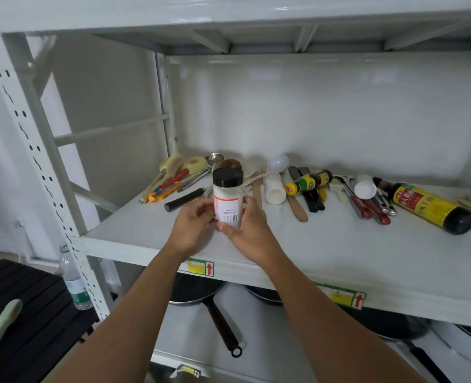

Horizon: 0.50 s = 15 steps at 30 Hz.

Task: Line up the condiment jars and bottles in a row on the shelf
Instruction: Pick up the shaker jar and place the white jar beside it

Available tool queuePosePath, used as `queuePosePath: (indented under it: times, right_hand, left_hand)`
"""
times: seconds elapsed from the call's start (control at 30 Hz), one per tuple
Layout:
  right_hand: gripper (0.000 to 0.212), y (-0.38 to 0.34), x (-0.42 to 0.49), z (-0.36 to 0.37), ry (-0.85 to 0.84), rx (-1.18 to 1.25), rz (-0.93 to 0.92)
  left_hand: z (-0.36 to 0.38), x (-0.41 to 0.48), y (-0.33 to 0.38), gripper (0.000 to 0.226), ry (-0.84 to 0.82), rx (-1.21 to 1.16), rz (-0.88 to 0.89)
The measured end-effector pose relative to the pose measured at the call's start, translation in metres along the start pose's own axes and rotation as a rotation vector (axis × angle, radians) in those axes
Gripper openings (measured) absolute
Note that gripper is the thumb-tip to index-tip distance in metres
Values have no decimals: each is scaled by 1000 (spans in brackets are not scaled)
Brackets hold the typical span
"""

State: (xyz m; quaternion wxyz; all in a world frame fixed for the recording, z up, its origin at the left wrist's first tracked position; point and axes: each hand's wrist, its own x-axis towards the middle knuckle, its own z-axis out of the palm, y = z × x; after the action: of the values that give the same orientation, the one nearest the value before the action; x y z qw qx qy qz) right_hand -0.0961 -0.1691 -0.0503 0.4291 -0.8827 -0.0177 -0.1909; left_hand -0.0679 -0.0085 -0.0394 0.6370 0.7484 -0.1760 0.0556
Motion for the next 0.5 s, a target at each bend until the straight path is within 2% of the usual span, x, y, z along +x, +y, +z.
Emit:
queuePosePath:
  times: [0.2, 0.3, 0.37, 0.5]
  right_hand:
    - [91, 0, -6, -5, -48, 47, 18]
    - [99, -3, -9, -6, -7, 62, 17]
    - [106, -3, -9, -6, 34, 50, 6]
    - [103, -2, -8, -5, 52, 44, -10]
  left_hand:
    - [1, -6, 6, 28, 22, 129, 29]
    - [0, -8, 8, 30, 14, 155, 29]
    - [2, -8, 9, 35, 27, 233, 31]
    - [5, -4, 4, 51, 24, 367, 64]
